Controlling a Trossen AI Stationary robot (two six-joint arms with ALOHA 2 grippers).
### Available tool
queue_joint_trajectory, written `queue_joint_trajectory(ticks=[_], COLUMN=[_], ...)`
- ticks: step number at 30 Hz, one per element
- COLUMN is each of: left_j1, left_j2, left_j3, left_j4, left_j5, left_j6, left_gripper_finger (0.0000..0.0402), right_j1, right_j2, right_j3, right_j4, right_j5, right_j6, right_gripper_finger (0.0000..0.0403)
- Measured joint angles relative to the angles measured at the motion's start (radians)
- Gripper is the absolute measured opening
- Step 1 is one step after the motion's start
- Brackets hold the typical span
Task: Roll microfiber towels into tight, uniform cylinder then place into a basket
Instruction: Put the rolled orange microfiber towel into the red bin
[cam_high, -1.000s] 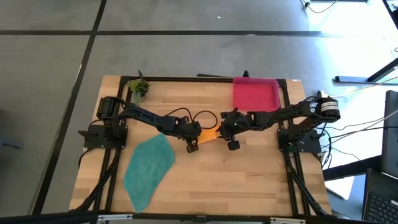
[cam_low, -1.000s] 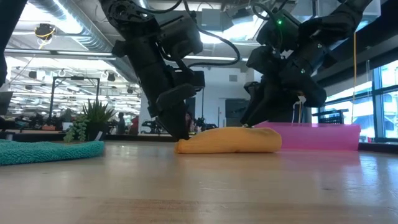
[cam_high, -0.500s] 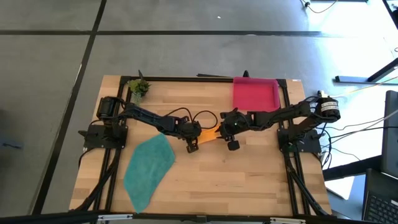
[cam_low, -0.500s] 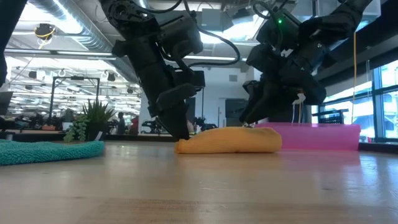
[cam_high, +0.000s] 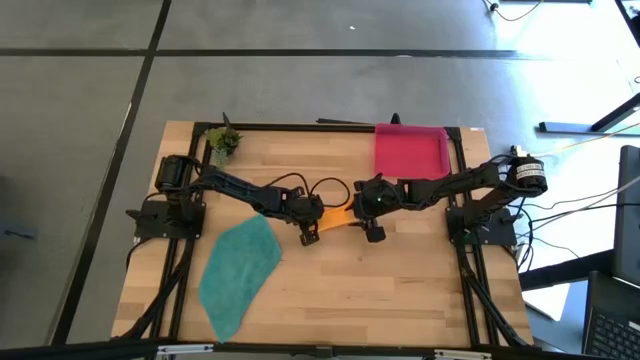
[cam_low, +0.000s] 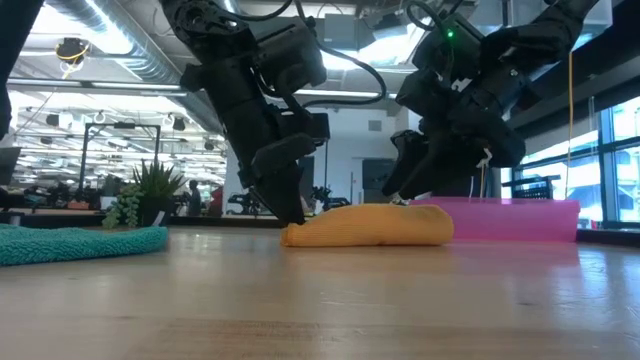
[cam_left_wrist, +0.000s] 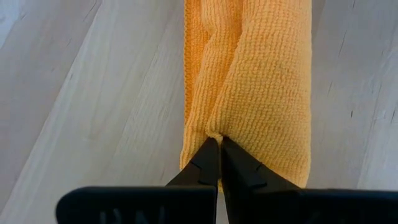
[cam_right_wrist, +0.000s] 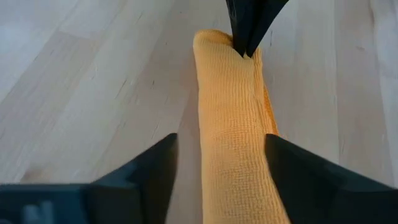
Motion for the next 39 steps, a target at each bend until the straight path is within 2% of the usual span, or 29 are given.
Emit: queue_joint_trajectory(ticks=[7,10,15,22,29,39], left_j1=[0.000,0.000,0.000,0.000,0.000,0.000], left_j2=[0.000,0.000,0.000,0.000,0.000,0.000], left_j3=[0.000,0.000,0.000,0.000,0.000,0.000], left_j4=[0.000,0.000,0.000,0.004,0.003,0.003], left_j5=[0.000,0.000,0.000,0.000,0.000,0.000], left_j6=[0.000,0.000,0.000,0.000,0.000,0.000], left_gripper_finger=[0.0000,0.0000,0.0000,0.0000,0.0000,0.0000], right_j1=[0.000,-0.001,-0.008,-0.009,-0.028,-0.071], right_j2=[0.001,0.002,0.028,0.133,0.222,0.263], right_j3=[0.000,0.000,0.000,-0.001,-0.001,0.000], right_j4=[-0.004,0.004,0.061,0.169,0.229,0.255], right_j5=[0.012,0.038,0.037,0.036,0.032,-0.064], right_j6=[-0.001,-0.009,-0.028,-0.077,-0.032,0.014], right_gripper_finger=[0.0360,0.0393,0.0389,0.0399,0.0399,0.0399])
